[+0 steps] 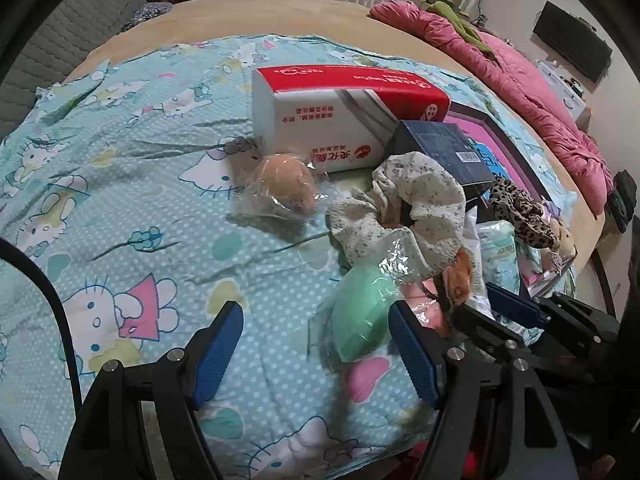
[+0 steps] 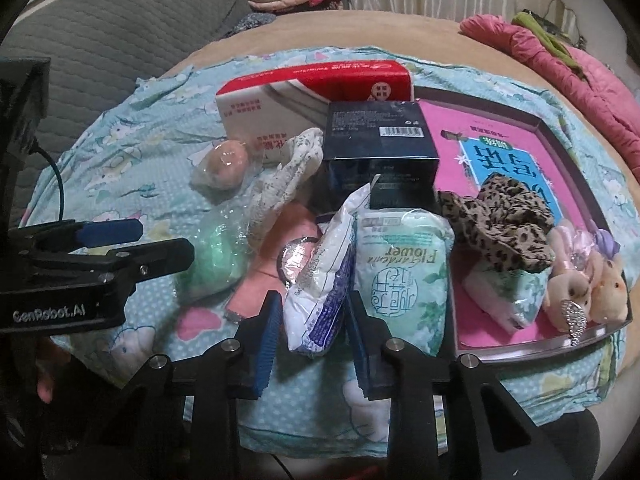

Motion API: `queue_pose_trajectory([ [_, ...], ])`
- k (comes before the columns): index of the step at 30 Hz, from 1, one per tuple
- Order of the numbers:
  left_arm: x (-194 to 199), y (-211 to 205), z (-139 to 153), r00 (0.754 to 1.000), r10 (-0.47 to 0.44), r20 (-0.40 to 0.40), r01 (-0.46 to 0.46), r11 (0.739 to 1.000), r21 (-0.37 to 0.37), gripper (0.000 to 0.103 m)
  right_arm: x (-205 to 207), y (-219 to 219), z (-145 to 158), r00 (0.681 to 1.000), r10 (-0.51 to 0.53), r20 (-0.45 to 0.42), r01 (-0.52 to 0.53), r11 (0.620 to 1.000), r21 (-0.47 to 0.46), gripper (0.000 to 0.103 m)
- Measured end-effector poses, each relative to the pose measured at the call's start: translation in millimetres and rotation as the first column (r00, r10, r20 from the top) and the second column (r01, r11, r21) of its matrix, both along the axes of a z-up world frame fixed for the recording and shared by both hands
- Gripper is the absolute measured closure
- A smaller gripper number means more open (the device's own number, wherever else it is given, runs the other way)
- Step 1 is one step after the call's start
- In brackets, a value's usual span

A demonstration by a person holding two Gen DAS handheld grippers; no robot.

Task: Organize soft objects
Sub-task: 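Grasp green ball in plastic bag with left tool while right tool grasps white packet, then lift green ball in left tool while right tool carries white packet toward tray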

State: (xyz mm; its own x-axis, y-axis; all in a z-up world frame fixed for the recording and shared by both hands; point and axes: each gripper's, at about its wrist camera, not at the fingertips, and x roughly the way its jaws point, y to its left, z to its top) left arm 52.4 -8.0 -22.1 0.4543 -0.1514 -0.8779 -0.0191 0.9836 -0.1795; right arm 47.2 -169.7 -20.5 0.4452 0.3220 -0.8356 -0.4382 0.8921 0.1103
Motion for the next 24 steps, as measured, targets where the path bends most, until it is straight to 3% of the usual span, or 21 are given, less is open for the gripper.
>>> queue_pose_trajectory([
  [8, 1.7, -4.7, -4.1, 1.000, -0.030, -0.002, 0.030, 0.999, -0.025, 0.028, 13.1, 7.0, -11.8, 0.999, -0.025, -0.034, 0.025, 0.999, -0.024, 0.073],
  [18, 11.3, -7.4, -20.9, 0.999, -0.029, -0.017, 0.027, 0.996, -0.083, 0.029, 14.9, -15.0, -4.6, 0.999, 0.000, -0.054, 0.006, 0.993, 0.115, 0.077],
  [19, 12.2, -7.0, -23.5, 0.999, -0.030, -0.023, 0.027, 0.994, -0.109, 0.031, 13.9, -14.9, -2.7, 0.999, 0.005, -0.049, 0.001, 0.992, 0.123, 0.077],
  [21, 13.2, -6.3, -26.7, 0.999, -0.029, -0.026, 0.025, 0.989, -0.146, 0.050, 11.8, -17.0, 2.0, 0.999, 0.013, -0.033, -0.008, 0.990, 0.138, 0.077],
  [24, 14.2, -8.9, -30.5, 0.998, -0.047, -0.032, 0.040, 0.982, -0.182, 0.061, 8.0, -17.2, 7.5, 1.000, 0.029, -0.011, -0.027, 0.988, 0.151, 0.077],
])
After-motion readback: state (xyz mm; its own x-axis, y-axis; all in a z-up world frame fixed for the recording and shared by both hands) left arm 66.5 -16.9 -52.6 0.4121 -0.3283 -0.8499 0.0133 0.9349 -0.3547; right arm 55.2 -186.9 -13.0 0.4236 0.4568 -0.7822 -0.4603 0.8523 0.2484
